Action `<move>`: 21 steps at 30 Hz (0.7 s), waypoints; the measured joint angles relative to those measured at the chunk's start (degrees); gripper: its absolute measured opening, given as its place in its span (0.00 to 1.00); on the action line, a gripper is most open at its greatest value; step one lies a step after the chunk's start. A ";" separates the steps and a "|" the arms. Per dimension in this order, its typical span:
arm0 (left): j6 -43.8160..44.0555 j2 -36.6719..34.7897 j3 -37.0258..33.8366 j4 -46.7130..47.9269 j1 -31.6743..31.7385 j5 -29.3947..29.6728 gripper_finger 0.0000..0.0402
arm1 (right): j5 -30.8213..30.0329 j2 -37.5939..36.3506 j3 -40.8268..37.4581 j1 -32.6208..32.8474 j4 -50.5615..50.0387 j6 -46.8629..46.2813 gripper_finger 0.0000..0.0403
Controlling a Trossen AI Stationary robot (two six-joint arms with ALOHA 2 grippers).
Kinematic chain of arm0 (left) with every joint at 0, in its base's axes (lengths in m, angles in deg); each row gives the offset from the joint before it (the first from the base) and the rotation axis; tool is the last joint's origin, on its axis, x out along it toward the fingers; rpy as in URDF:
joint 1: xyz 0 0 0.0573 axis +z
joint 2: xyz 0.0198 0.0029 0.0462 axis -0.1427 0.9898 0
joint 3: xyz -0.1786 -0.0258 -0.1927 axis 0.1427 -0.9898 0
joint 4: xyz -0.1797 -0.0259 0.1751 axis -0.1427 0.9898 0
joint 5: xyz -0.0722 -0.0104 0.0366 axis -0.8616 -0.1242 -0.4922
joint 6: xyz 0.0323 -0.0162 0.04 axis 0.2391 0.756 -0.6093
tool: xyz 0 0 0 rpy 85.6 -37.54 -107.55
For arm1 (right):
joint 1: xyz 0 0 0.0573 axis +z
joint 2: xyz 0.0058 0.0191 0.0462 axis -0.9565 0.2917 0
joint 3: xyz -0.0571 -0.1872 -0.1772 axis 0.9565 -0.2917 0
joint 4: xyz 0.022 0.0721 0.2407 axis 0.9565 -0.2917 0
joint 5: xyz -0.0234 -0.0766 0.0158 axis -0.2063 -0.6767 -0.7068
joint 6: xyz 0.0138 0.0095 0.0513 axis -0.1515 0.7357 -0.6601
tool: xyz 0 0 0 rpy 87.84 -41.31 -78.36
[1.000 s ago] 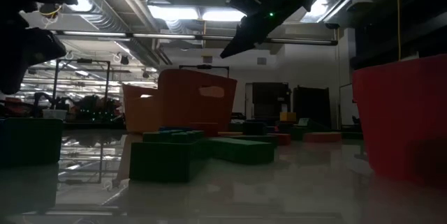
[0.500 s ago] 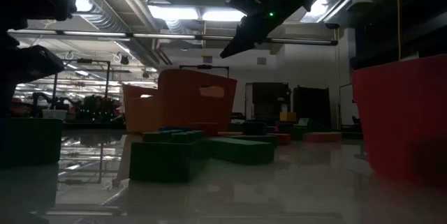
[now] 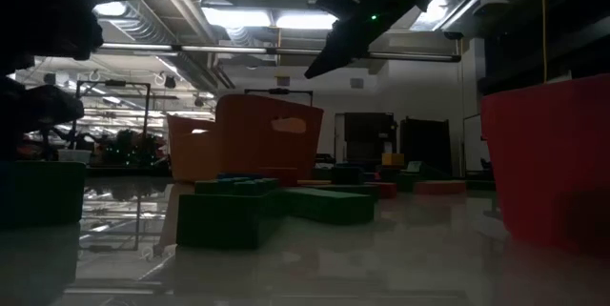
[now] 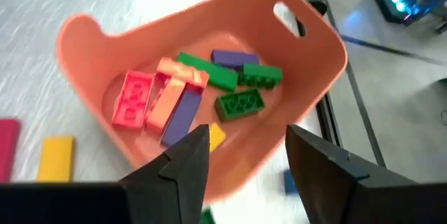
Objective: Sort blocks by size
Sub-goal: Put the small blue block into the red bin
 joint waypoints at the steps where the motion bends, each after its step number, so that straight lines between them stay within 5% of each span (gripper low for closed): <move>1: 0.24 -0.04 0.00 -0.07 0.21 -0.11 0.32 | -0.05 -0.66 0.00 0.00 -1.30 0.00 0.47; 14: -7.76 -7.21 -0.09 -2.66 10.03 1.80 0.28 | -0.42 -11.33 0.03 0.00 -20.47 0.00 0.47; 21: -26.94 -5.83 -0.09 -31.83 19.17 4.68 0.29 | -0.41 -15.03 0.04 0.00 -26.89 0.00 0.47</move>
